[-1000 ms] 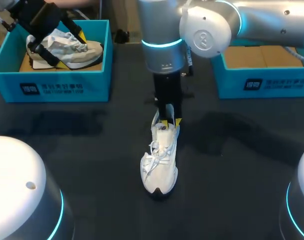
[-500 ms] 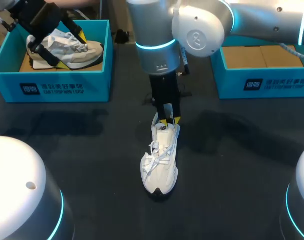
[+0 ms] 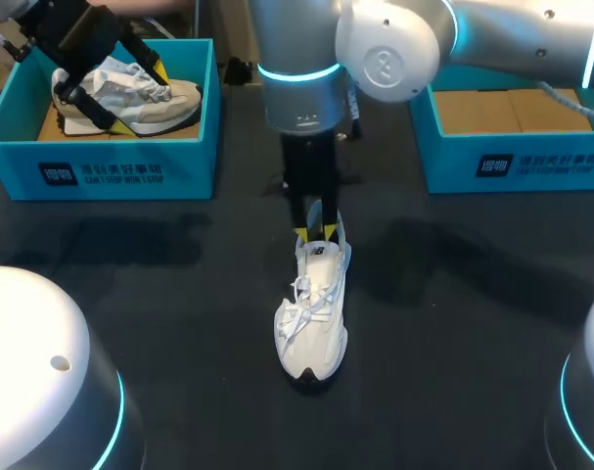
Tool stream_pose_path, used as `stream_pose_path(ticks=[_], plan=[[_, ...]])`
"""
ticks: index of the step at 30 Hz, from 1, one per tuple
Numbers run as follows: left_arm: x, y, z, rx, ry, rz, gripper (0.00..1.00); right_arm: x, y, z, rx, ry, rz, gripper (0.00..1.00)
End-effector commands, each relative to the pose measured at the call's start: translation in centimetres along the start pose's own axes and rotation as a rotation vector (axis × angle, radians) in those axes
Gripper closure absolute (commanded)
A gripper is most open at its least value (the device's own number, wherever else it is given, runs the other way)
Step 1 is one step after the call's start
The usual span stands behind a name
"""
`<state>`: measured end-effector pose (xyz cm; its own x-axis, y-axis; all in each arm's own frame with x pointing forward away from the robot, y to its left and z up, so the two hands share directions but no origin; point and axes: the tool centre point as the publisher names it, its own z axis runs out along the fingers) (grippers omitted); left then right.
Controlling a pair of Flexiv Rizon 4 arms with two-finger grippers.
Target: Take the shoe out of the shoebox, open the shoe tongue, remove and reinsert the insole, then place the shoe into the shoebox
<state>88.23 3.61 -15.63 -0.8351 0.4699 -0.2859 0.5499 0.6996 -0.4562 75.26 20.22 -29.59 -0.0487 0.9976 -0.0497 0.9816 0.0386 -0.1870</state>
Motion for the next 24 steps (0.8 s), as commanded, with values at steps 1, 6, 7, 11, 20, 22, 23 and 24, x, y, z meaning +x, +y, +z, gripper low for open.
stream_pose_path(ticks=[1, 6, 7, 11, 20, 22, 23, 24], plan=[[-0.1, 0.0, 0.0, -0.001, 0.004, 0.000, 0.00, 0.4, -0.3, 1.7, -0.004, 0.023, 0.009, 0.75], [-0.1, 0.0, 0.0, -0.001, 0.004, 0.000, 0.00, 0.1, -0.2, 3.1, 0.015, 0.019, 0.023, 0.75], [-0.1, 0.0, 0.0, -0.001, 0.004, 0.000, 0.00, -0.1, -0.2, 3.3, 0.020, 0.015, 0.027, 0.75], [-0.1, 0.0, 0.0, -0.001, 0.004, 0.000, 0.00, -0.7, 0.1, 3.5, 0.020, 0.011, 0.030, 0.78], [-0.1, 0.0, 0.0, -0.001, 0.004, 0.000, 0.00, -1.5, 0.5, 2.4, -0.006, -0.019, 0.008, 0.72], [-0.1, 0.0, 0.0, -0.001, 0.004, 0.000, 0.00, -1.8, 0.6, 1.3, -0.032, -0.048, -0.013, 0.68], [-0.1, 0.0, 0.0, -0.001, 0.004, 0.000, 0.00, -1.9, 0.7, 1.2, -0.036, -0.053, -0.018, 0.68], [-0.1, 0.0, 0.0, -0.001, 0.004, 0.000, 0.00, -2.1, 0.9, 0.4, -0.069, -0.067, -0.038, 0.67]])
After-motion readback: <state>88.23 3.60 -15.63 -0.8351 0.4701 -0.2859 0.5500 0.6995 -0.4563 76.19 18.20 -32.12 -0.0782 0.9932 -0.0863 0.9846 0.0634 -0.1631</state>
